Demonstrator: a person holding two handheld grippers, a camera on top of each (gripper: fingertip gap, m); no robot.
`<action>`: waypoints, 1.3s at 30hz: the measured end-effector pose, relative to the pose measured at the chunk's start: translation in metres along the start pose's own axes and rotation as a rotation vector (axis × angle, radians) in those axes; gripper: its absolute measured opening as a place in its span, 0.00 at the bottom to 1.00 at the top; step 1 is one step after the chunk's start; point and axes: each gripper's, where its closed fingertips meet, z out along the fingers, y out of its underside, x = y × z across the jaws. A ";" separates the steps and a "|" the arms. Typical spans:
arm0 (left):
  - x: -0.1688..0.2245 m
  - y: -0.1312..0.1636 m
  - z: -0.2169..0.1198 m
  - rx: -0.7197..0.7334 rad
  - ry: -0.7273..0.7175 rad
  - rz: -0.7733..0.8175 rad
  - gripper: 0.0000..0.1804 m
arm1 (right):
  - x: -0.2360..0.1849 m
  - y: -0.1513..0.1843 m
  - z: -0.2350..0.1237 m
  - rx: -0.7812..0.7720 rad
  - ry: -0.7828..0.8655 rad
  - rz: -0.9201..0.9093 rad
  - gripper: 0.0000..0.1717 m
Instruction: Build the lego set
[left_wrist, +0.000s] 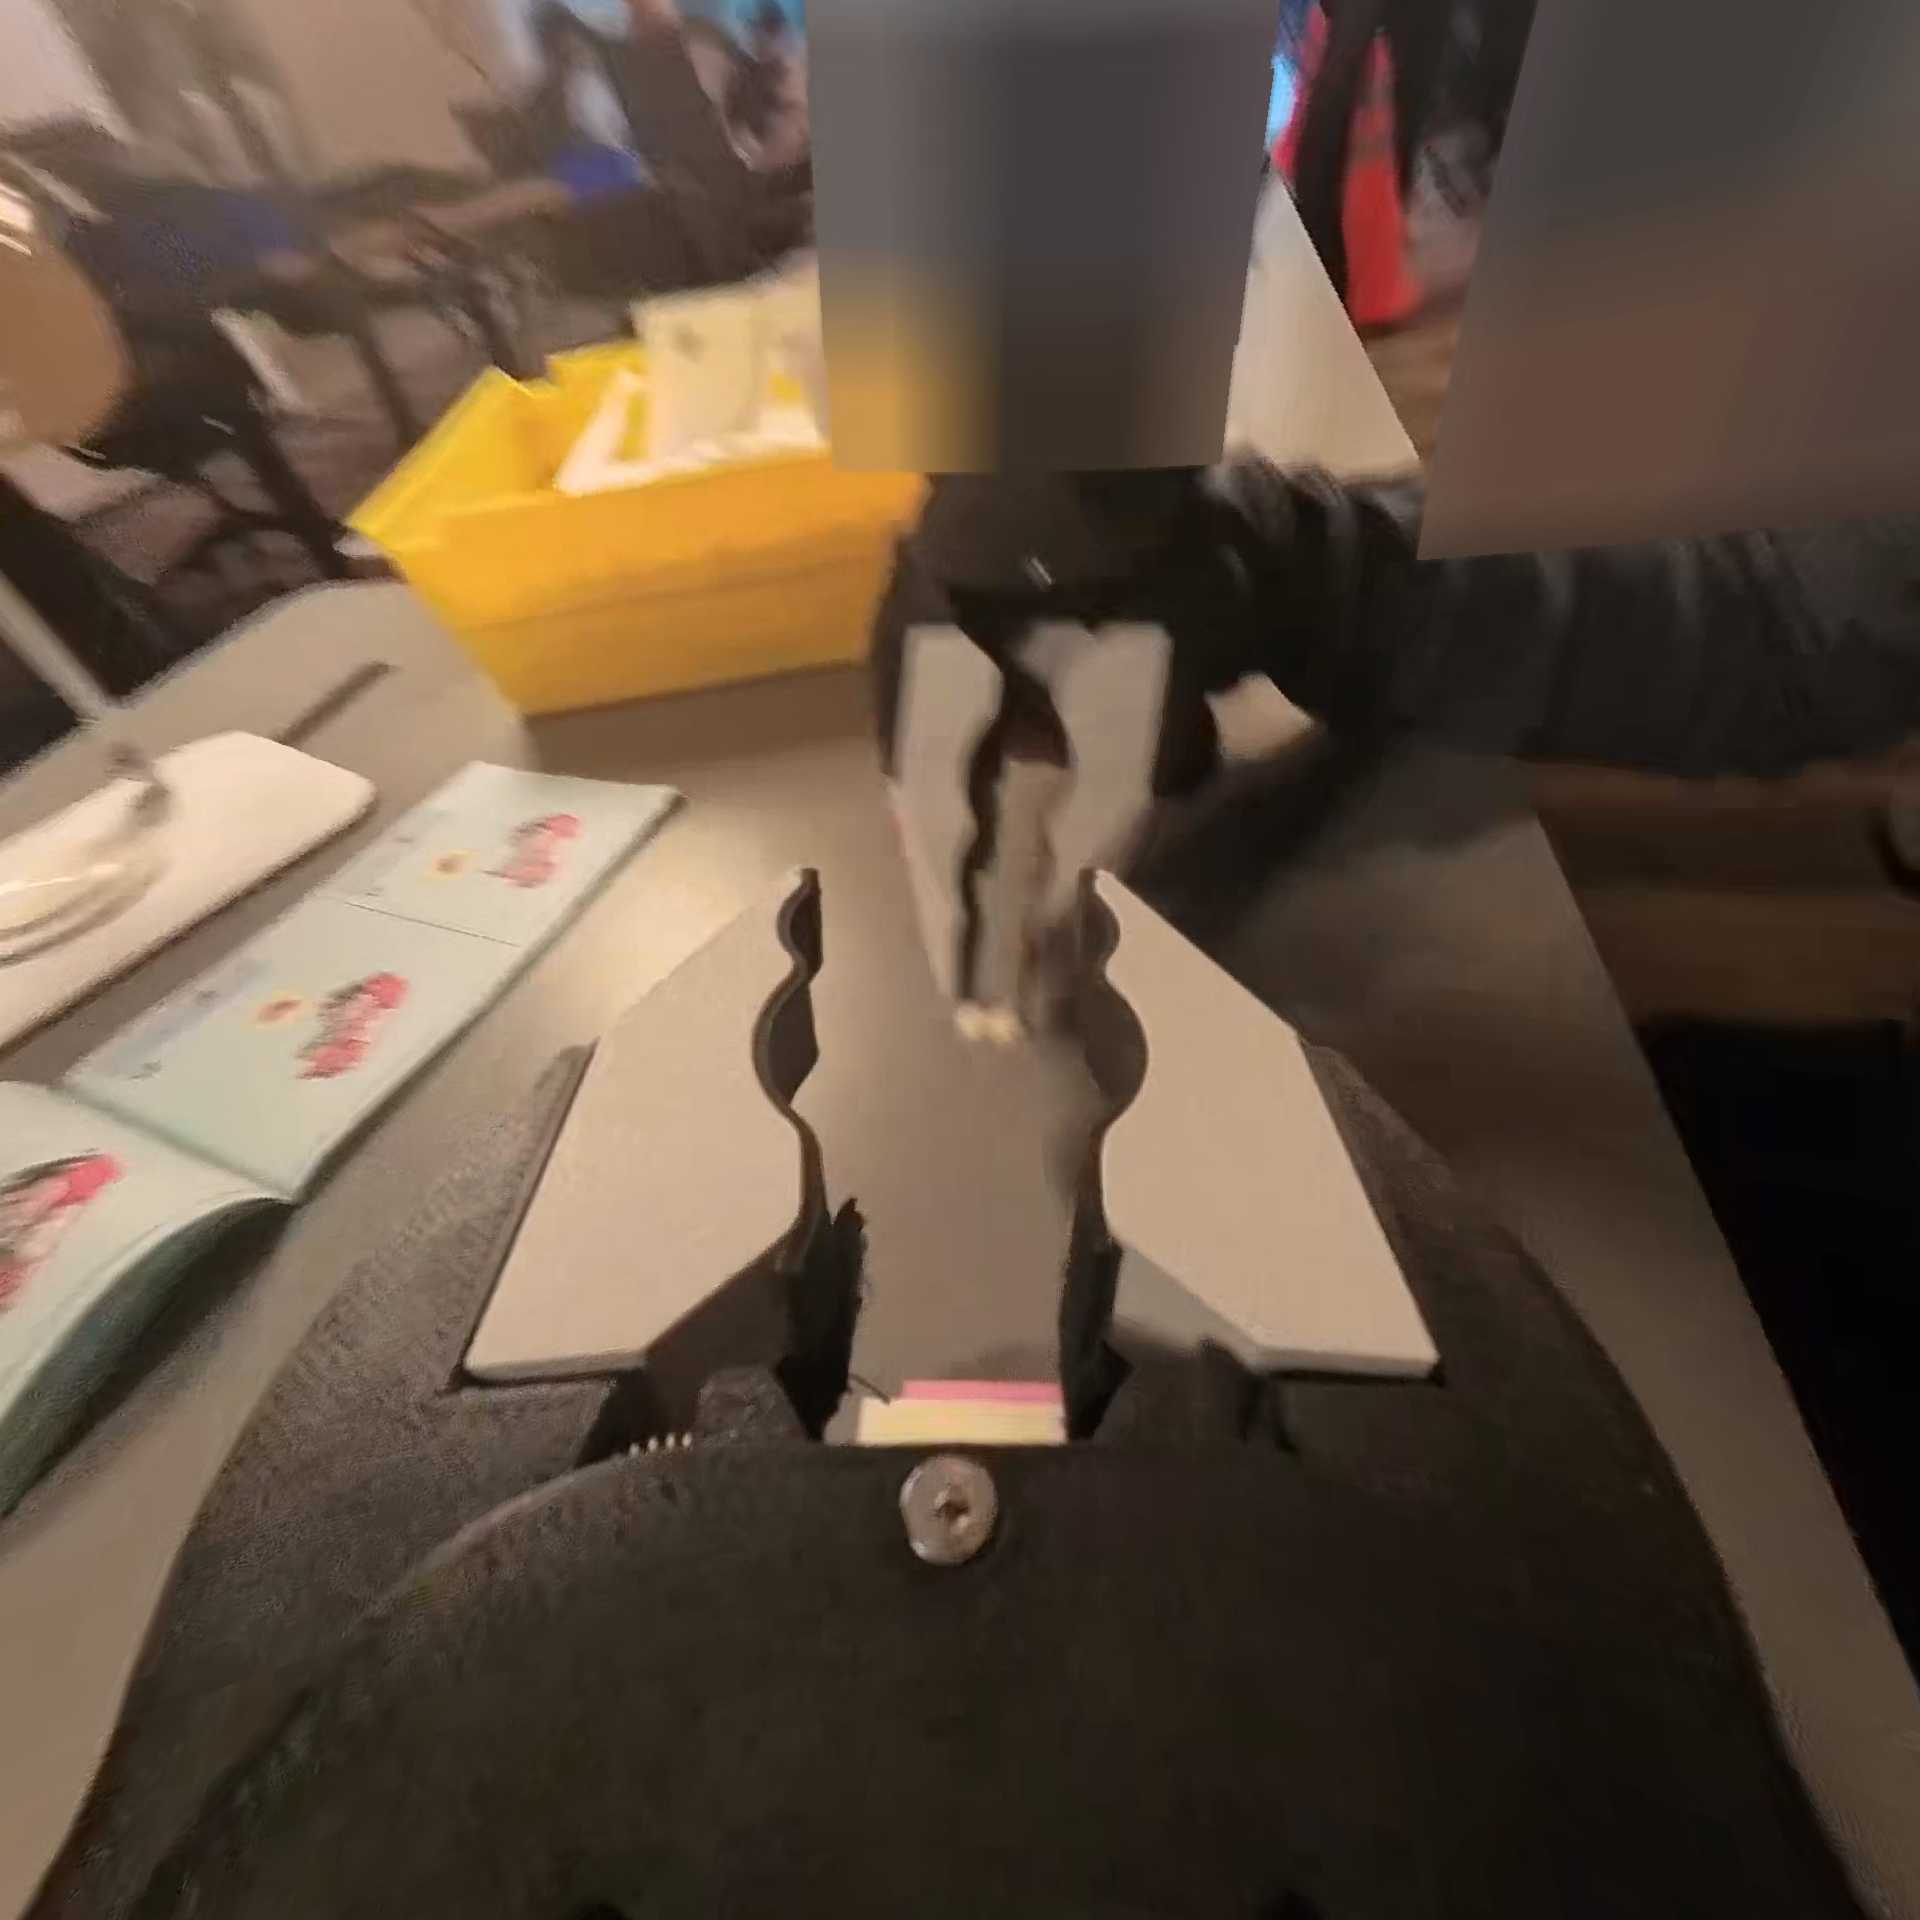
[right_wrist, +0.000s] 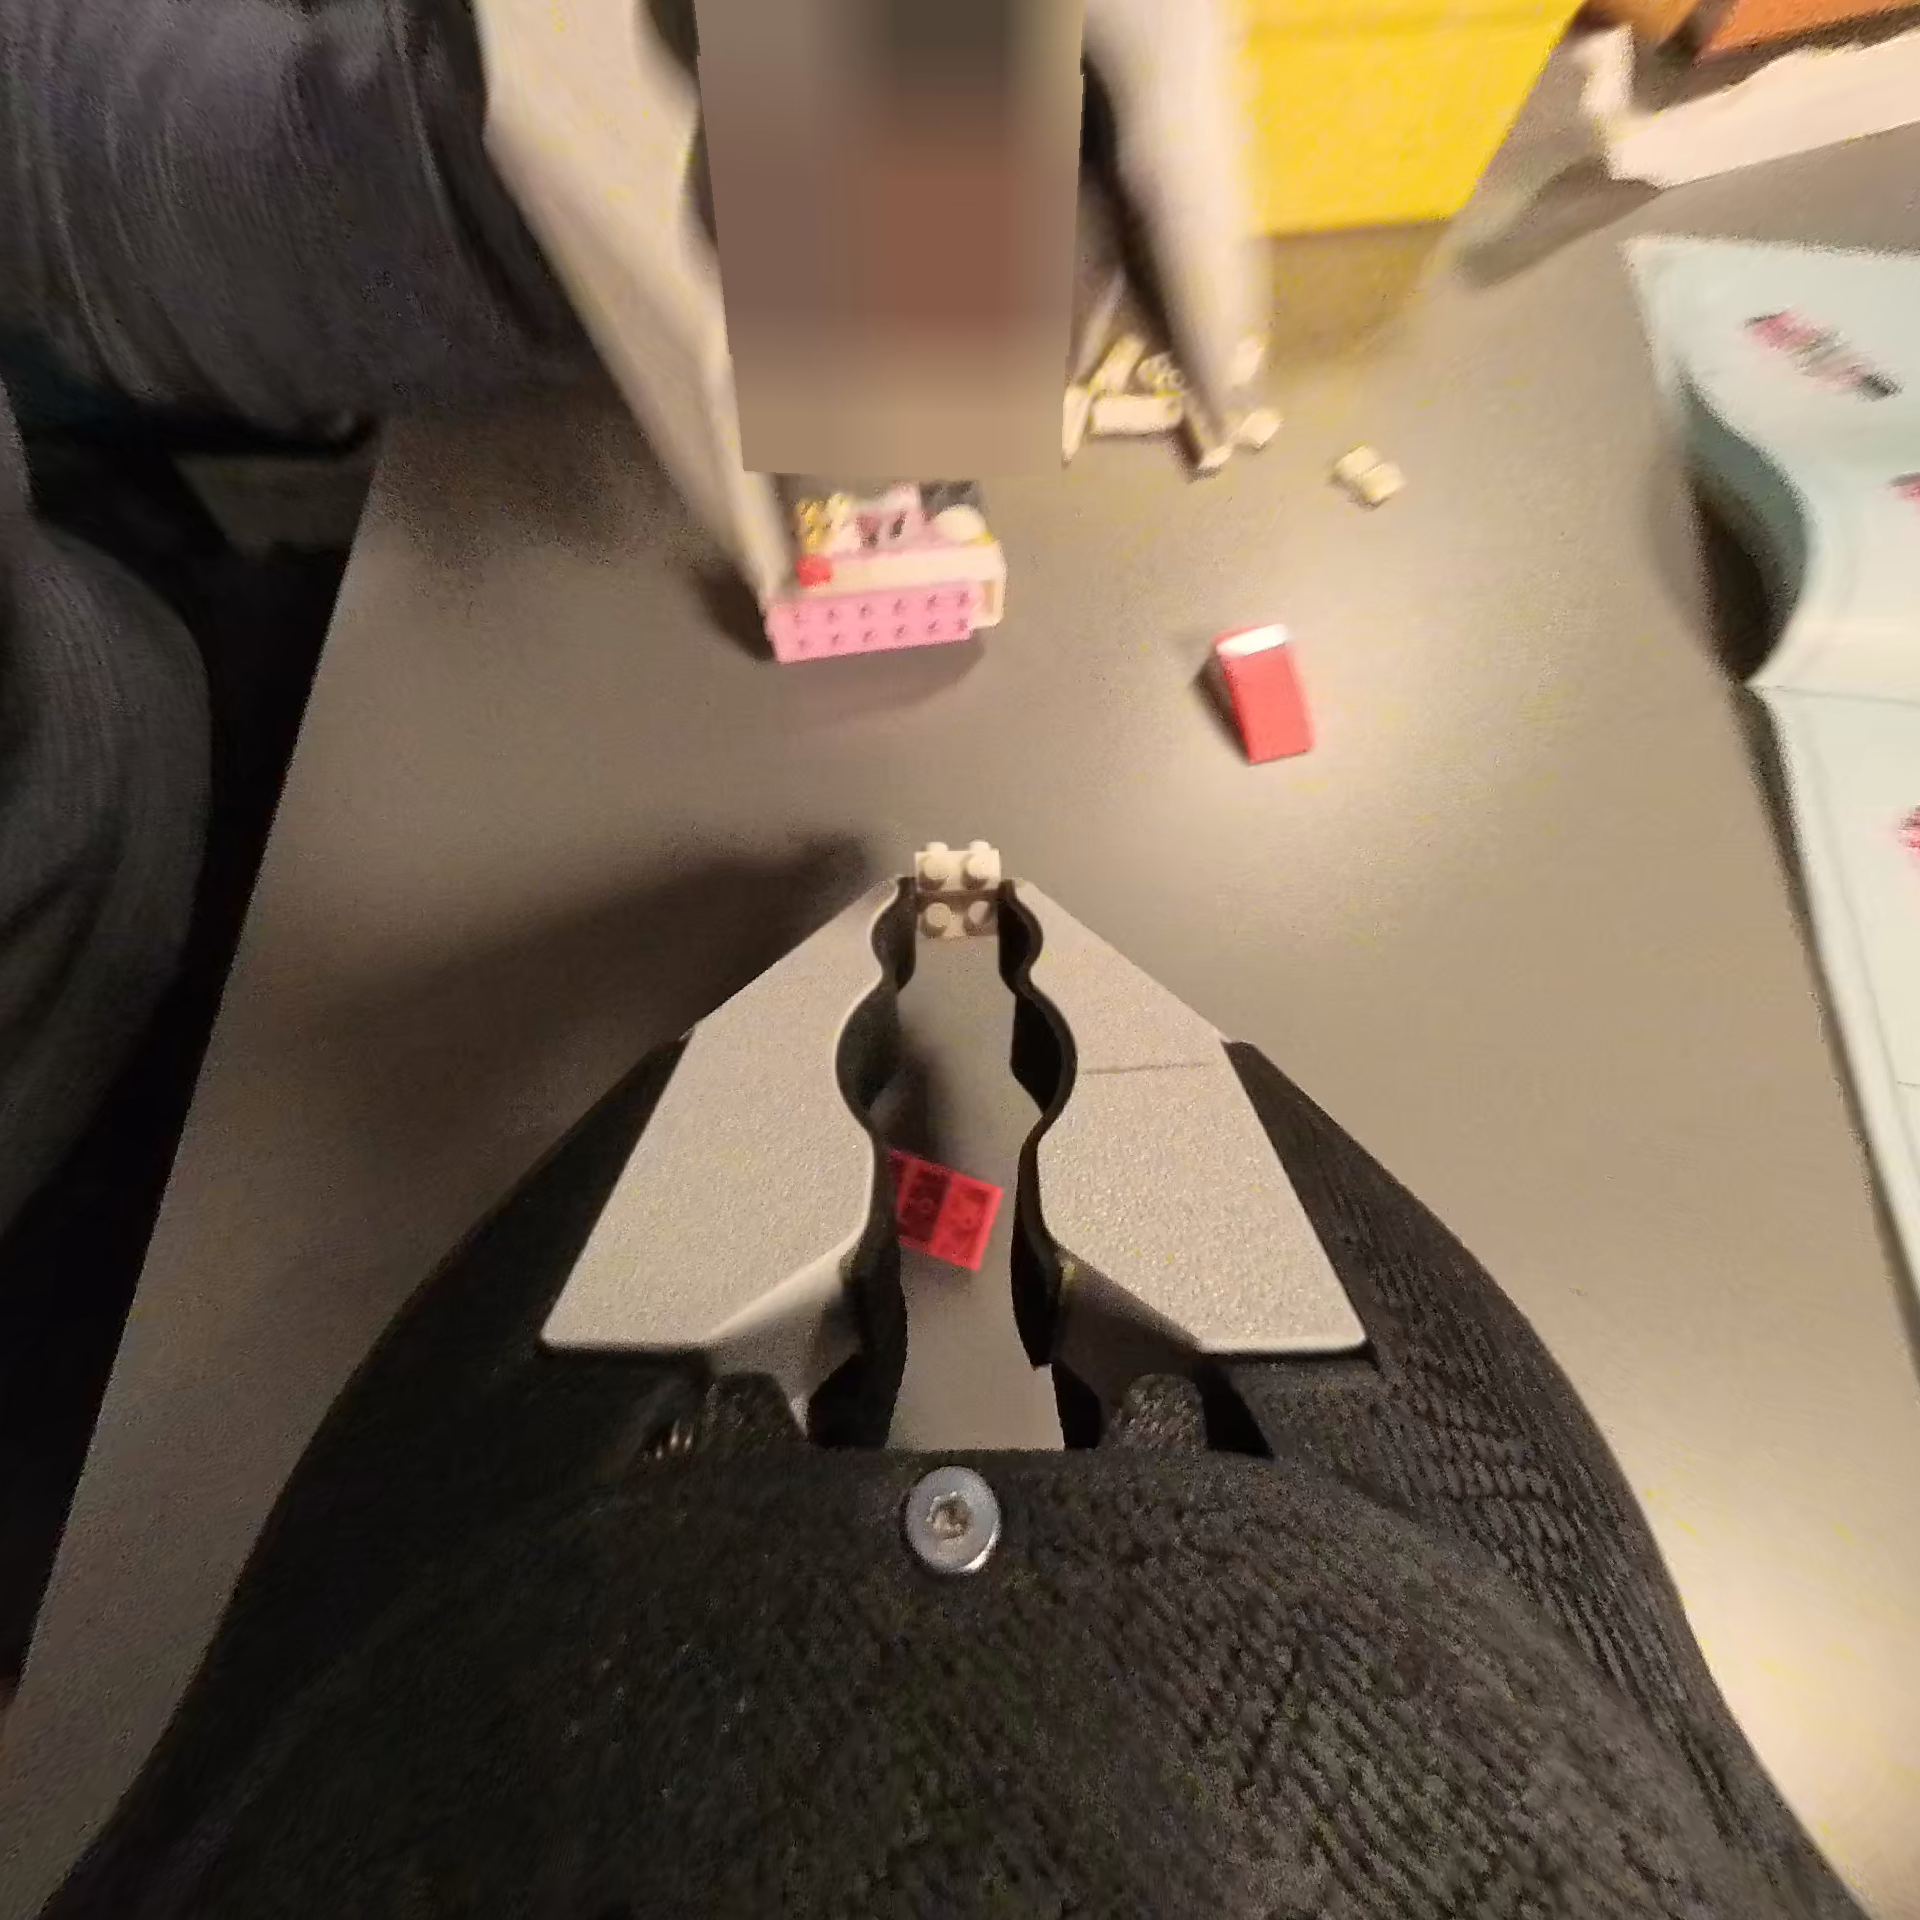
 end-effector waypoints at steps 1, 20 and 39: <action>0.009 0.008 0.004 -0.050 0.054 -0.006 0.26 | 0.004 -0.005 -0.007 0.044 0.014 0.000 0.08; 0.017 0.016 0.012 -0.086 0.115 -0.095 0.02 | -0.007 -0.029 -0.028 0.204 0.039 -0.200 0.08; 0.012 0.023 0.017 -0.131 0.064 -0.100 0.08 | -0.004 -0.027 -0.025 0.188 0.061 -0.198 0.08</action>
